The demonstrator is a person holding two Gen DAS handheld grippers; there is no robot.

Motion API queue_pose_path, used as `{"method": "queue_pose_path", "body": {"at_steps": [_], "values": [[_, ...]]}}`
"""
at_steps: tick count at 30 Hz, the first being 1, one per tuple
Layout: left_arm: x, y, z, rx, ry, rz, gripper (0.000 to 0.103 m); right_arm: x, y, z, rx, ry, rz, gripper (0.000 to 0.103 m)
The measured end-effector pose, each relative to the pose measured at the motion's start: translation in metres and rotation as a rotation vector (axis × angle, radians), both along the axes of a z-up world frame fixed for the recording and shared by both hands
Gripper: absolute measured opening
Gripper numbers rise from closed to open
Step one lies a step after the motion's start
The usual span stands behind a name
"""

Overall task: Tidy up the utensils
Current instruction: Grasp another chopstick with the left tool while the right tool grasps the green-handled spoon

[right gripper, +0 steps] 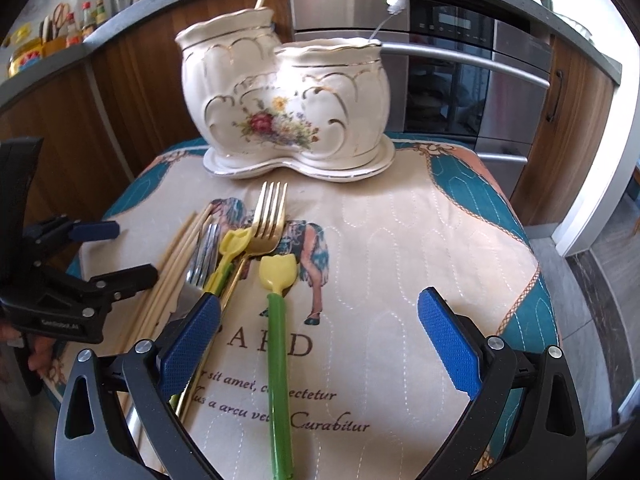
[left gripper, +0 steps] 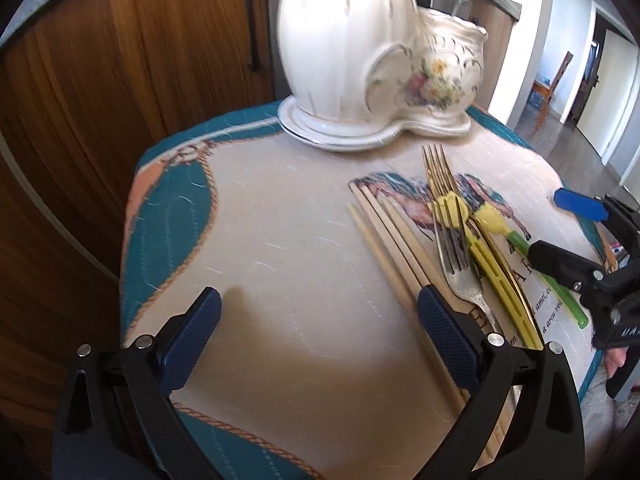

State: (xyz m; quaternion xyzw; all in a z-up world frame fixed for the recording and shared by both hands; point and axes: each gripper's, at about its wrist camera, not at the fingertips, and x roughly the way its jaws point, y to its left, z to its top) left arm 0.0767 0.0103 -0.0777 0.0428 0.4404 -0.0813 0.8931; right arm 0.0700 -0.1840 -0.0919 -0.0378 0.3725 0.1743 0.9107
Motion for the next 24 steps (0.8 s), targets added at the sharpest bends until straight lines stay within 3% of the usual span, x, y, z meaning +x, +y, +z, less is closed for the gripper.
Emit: {"method": "queue_pose_path", "body": {"at_steps": [2,9,12,14,15,17,22,24], "values": [[0.0,-0.001,0.0,0.001,0.0,-0.009,0.095,0.0,0.003,-0.002,-0.019,0.003,0.007,0.098],[-0.004,-0.004,0.004,0.024,-0.016,-0.054,0.063,-0.005,0.007,-0.001,-0.053,-0.002,0.041,0.092],[-0.003,-0.01,0.006,0.029,-0.021,-0.081,0.045,-0.003,0.01,-0.005,-0.074,0.017,0.053,0.073],[-0.002,-0.014,0.007,0.028,-0.018,-0.109,0.033,-0.002,0.011,-0.008,-0.086,0.023,0.054,0.067],[0.001,-0.017,0.007,0.032,-0.018,-0.113,0.022,-0.002,0.011,-0.008,-0.083,0.023,0.06,0.061],[0.002,-0.018,0.007,0.037,-0.017,-0.123,0.012,-0.002,0.011,-0.008,-0.075,0.025,0.066,0.051],[0.004,-0.007,0.007,0.014,-0.011,-0.113,0.006,-0.002,0.009,-0.007,-0.048,0.031,0.083,0.022],[0.006,0.001,0.007,-0.004,-0.005,-0.098,0.005,-0.001,0.009,-0.008,-0.034,0.035,0.098,0.015]]}}
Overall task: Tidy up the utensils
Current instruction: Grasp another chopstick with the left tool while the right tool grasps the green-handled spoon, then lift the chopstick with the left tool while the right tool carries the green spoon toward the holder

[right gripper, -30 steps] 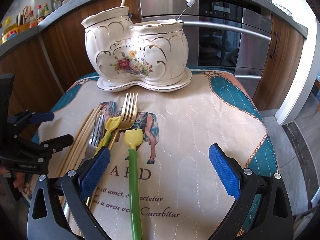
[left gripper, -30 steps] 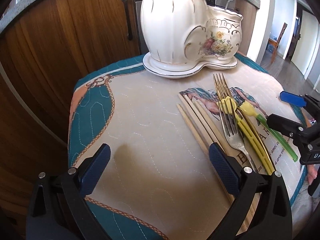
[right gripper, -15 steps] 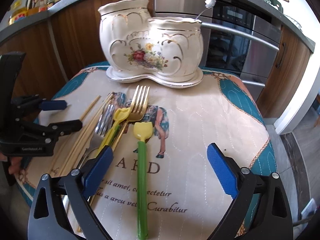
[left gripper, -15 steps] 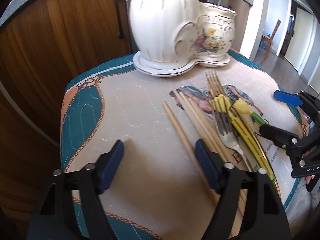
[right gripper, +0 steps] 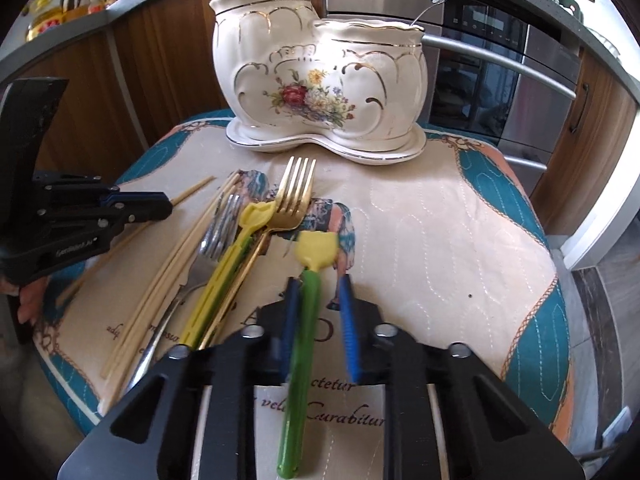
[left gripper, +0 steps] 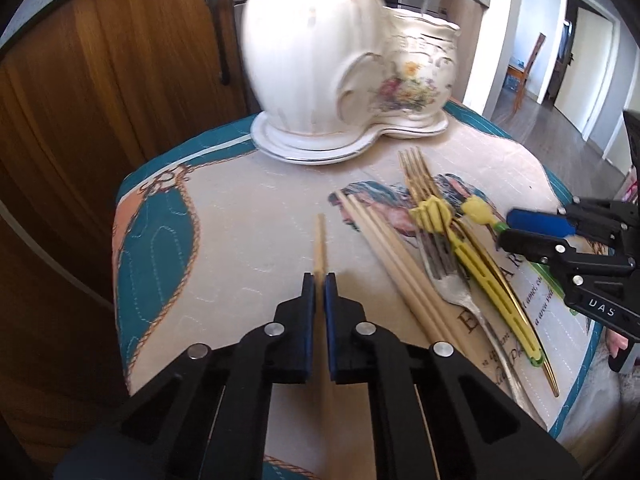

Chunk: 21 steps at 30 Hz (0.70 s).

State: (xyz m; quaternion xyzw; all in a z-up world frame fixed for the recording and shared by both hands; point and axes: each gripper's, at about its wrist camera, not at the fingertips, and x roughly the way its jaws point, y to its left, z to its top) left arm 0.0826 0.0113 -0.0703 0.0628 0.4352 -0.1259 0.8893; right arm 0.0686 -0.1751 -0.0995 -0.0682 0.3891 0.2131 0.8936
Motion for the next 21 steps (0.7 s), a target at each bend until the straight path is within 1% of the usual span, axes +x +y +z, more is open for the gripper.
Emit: {"method": "queue_pose_path", "body": {"at_steps": [1,4,8,12,15,17,18,21], "values": [[0.002,0.003,0.0,-0.011,0.004,0.005,0.005,0.0,0.0,0.0,0.005,0.002,0.006,0.012],[0.005,0.008,0.0,-0.038,0.011,0.019,0.005,0.0,0.0,0.0,0.021,0.001,0.007,0.01],[0.006,0.014,0.006,-0.086,-0.019,0.035,0.005,-0.003,-0.01,0.011,0.099,-0.039,-0.007,0.01],[0.002,0.016,0.017,-0.139,-0.071,0.033,0.005,-0.005,-0.018,0.02,0.148,-0.075,-0.028,0.01],[0.003,0.015,0.02,-0.129,-0.096,0.046,0.005,-0.006,-0.021,0.025,0.174,-0.099,-0.045,0.01],[-0.002,0.015,0.027,-0.182,-0.14,0.02,0.005,-0.008,-0.025,0.03,0.208,-0.126,-0.051,0.01],[-0.006,0.014,0.033,-0.197,-0.163,0.011,0.005,-0.01,-0.029,0.035,0.241,-0.154,-0.056,0.01],[-0.019,0.011,0.051,-0.204,-0.283,0.01,0.005,-0.014,-0.039,0.046,0.33,-0.216,-0.071,0.01]]}}
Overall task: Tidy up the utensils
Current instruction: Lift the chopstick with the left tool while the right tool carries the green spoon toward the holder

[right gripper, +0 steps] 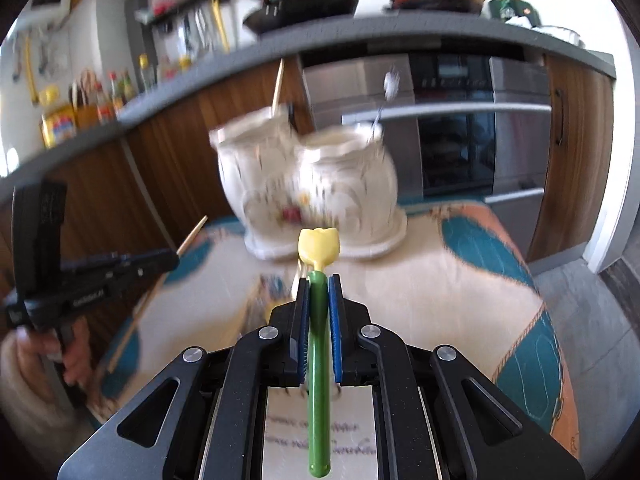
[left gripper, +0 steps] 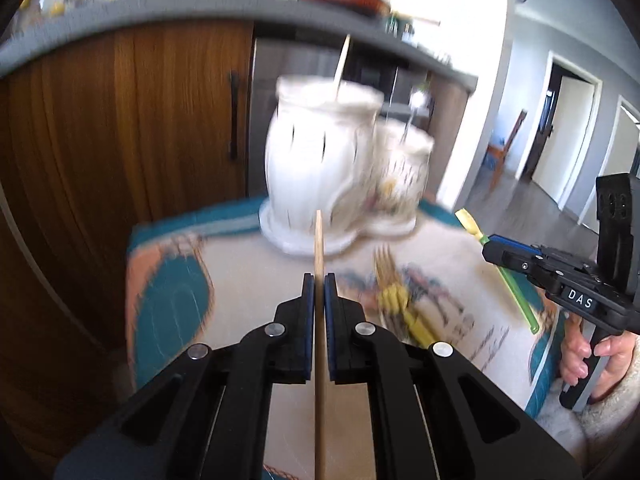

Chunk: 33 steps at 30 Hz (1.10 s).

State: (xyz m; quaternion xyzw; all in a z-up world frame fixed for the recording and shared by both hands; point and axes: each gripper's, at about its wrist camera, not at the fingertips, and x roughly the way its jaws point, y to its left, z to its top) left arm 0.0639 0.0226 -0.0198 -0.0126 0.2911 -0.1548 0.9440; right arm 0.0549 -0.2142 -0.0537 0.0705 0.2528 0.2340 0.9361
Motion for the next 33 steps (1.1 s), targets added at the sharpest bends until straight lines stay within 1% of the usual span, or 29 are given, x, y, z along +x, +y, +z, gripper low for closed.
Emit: {"method": "queue_pose_path", "body": {"at_steps": [3,5,8,11,17,20,23,27,33], "values": [[-0.002,0.003,0.018,-0.051,-0.064,0.009,0.005,-0.003,-0.007,0.011,0.058,-0.061,-0.033,0.01],[-0.003,0.004,0.03,-0.075,-0.106,0.019,0.005,-0.001,-0.011,0.016,0.088,-0.084,-0.044,0.01],[-0.002,0.005,0.052,-0.098,-0.169,0.019,0.005,0.006,-0.014,0.03,0.123,-0.125,-0.055,0.01],[0.003,0.004,0.072,-0.101,-0.2,0.016,0.005,0.018,-0.012,0.048,0.135,-0.165,-0.055,0.01],[0.038,-0.005,0.109,-0.115,-0.288,0.028,0.005,0.057,-0.007,0.084,0.201,-0.238,-0.051,0.01],[0.057,-0.011,0.125,-0.114,-0.333,0.048,0.005,0.076,-0.003,0.095,0.229,-0.269,-0.053,0.01],[0.074,-0.013,0.137,-0.136,-0.359,0.064,0.005,0.098,0.002,0.098,0.256,-0.273,-0.065,0.01],[0.089,-0.014,0.147,-0.177,-0.372,0.068,0.005,0.121,0.008,0.09,0.281,-0.253,-0.088,0.01],[0.092,-0.02,0.158,-0.171,-0.472,0.115,0.005,0.139,0.012,0.083,0.285,-0.256,-0.106,0.01]]}}
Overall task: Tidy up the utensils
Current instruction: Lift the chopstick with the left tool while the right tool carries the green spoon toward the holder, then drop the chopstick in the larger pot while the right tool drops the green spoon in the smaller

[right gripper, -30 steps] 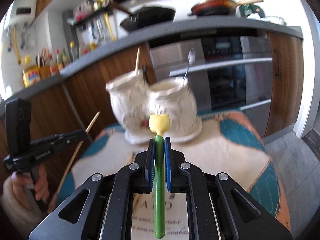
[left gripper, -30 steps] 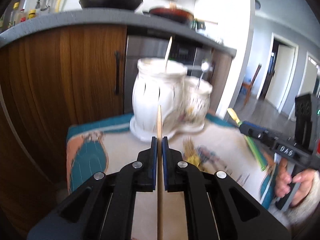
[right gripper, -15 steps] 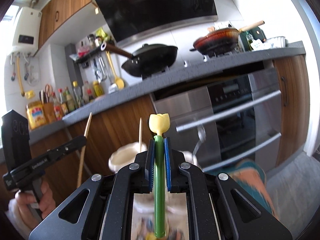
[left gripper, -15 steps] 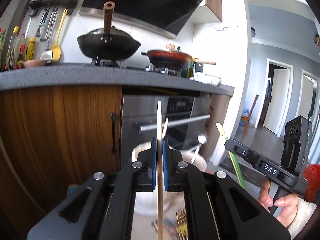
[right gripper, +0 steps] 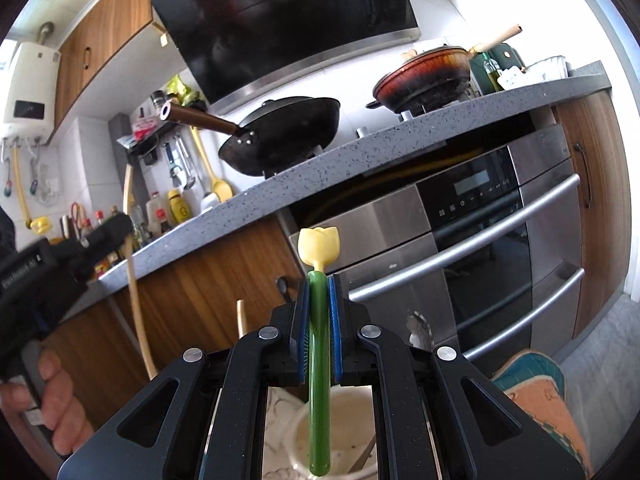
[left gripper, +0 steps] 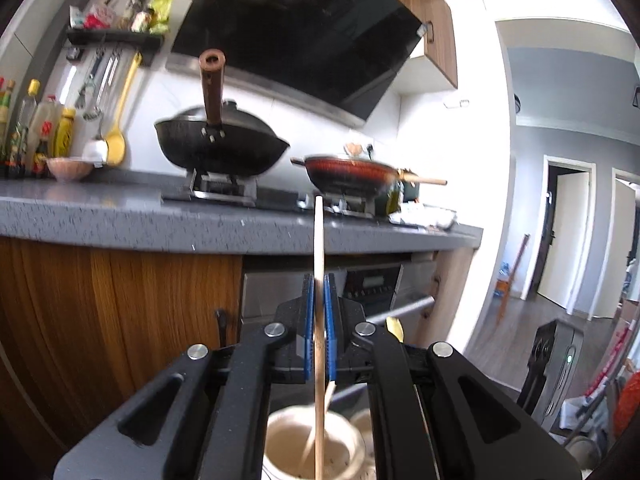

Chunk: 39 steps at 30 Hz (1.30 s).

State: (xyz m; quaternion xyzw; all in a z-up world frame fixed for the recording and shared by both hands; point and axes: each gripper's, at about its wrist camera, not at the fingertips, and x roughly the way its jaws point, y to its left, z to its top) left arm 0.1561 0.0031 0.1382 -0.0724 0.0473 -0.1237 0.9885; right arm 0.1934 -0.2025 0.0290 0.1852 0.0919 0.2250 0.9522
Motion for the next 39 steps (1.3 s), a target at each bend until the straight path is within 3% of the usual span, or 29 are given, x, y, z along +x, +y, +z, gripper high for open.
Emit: {"method": "queue_pose_path", "body": {"at_steps": [4,9,19,25,39], "values": [[0.007,-0.004,0.0,0.014,-0.042,0.053,0.005,0.009,0.002,-0.007,-0.015,0.015,-0.011,0.01],[0.014,-0.008,-0.017,0.053,-0.021,0.079,0.005,0.013,0.008,-0.017,-0.07,0.028,-0.037,0.01],[0.006,-0.002,-0.053,0.067,0.12,0.052,0.005,-0.007,0.015,-0.025,-0.172,0.031,-0.062,0.01],[-0.011,-0.01,-0.073,0.139,0.154,0.042,0.005,-0.026,0.006,-0.032,-0.181,0.061,-0.053,0.01],[-0.01,-0.011,-0.091,0.169,0.223,-0.001,0.005,-0.033,0.006,-0.049,-0.194,0.11,-0.03,0.011]]}}
